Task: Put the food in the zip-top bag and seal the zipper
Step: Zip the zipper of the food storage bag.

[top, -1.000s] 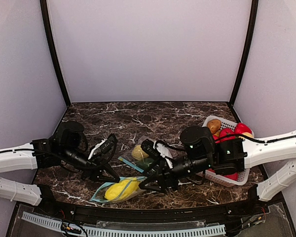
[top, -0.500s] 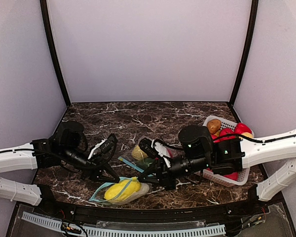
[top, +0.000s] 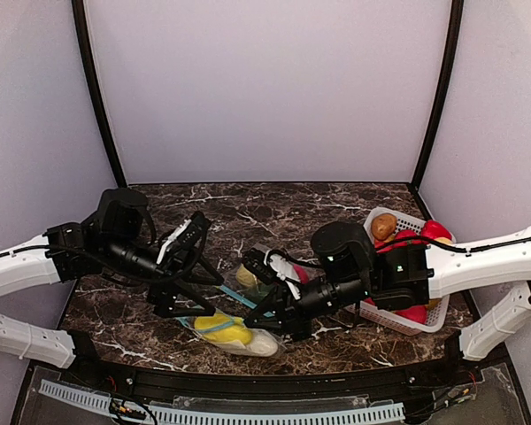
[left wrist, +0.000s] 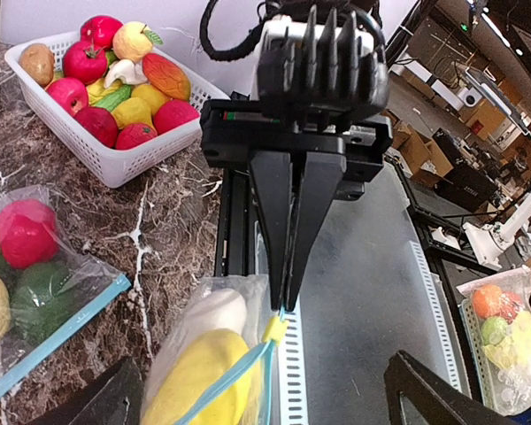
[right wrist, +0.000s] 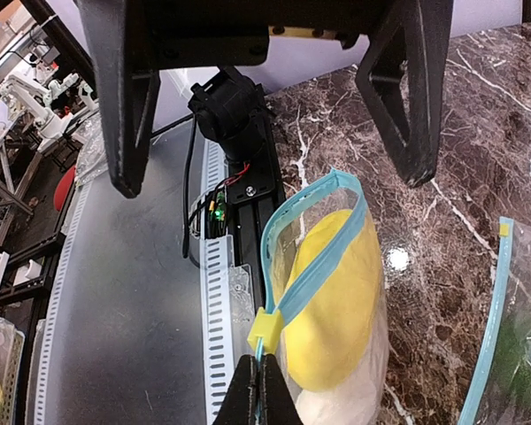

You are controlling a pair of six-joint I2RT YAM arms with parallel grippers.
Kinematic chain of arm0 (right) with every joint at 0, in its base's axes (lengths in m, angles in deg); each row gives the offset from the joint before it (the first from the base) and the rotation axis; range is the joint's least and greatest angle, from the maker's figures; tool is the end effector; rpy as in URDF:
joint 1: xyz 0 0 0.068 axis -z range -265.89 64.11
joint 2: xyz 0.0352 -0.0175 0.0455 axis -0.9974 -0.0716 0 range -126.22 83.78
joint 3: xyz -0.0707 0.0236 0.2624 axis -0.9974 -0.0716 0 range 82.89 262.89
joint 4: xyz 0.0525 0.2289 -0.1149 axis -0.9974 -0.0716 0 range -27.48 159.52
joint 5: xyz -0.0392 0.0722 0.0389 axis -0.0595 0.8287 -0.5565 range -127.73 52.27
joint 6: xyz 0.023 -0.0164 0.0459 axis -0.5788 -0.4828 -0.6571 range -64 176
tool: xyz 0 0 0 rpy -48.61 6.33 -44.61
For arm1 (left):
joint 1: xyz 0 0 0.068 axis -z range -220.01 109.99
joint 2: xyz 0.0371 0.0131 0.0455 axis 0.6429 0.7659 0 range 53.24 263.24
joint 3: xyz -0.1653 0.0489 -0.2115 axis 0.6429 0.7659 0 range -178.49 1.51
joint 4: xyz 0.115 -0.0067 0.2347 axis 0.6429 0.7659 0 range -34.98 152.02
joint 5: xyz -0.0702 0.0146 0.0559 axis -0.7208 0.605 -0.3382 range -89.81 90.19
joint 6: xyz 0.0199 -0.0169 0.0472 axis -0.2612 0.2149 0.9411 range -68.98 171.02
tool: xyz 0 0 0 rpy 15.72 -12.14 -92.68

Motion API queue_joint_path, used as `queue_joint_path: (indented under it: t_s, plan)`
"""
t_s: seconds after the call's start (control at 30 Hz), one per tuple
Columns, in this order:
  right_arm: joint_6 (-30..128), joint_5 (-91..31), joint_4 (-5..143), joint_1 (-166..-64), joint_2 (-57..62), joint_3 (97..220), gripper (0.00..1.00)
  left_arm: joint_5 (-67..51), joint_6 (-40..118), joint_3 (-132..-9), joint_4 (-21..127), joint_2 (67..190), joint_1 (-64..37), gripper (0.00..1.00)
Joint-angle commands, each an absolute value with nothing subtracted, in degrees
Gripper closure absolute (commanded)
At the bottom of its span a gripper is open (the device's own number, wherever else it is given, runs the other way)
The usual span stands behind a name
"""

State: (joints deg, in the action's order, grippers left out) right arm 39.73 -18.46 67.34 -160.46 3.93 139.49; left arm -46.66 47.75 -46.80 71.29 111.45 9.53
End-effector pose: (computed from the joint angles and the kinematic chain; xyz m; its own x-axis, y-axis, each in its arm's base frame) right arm 0.0738 0.3109 0.2856 -0.3869 -0.4073 -0.8273 -0.9176 0.0813 0.3891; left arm 0.1234 -0.1849 0.3116 -0.3397 0.3382 -0.8776 0.9274 -0.0351 -0.3725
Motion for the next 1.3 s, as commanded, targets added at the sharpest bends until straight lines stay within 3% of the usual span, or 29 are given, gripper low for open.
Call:
queue_joint_path:
  t_s: [0.0, 0.07, 0.23, 0.87, 1.1, 1.27]
  plan:
    - [38.79, -18.06, 66.28, -159.79, 3.53, 141.55, 1.00, -43.56, 52.95, -48.83, 71.98, 113.18, 11.50, 0.04]
    - [38.37, -17.97, 66.22, -159.49, 3.68, 141.46, 1.00, -42.28, 54.11, -49.33, 71.98, 114.04, 12.80, 0.09]
    - [37.68, -17.36, 66.19, -158.78, 4.09, 141.29, 1.00, -42.44, 54.82, -49.43, 70.81, 116.16, 14.58, 0.37]
    - [37.28, -16.62, 66.66, -157.99, 4.43, 141.33, 1.00, -43.82, 52.60, -47.03, 64.93, 120.82, 17.23, 0.64]
    - [36.93, -17.06, 66.68, -157.92, 4.46, 141.24, 1.00, -43.43, 52.38, -46.80, 64.92, 121.31, 17.50, 0.64]
    - [36.73, -17.28, 66.66, -157.74, 4.59, 141.12, 1.00, -43.34, 52.56, -46.80, 64.87, 121.85, 17.88, 0.69]
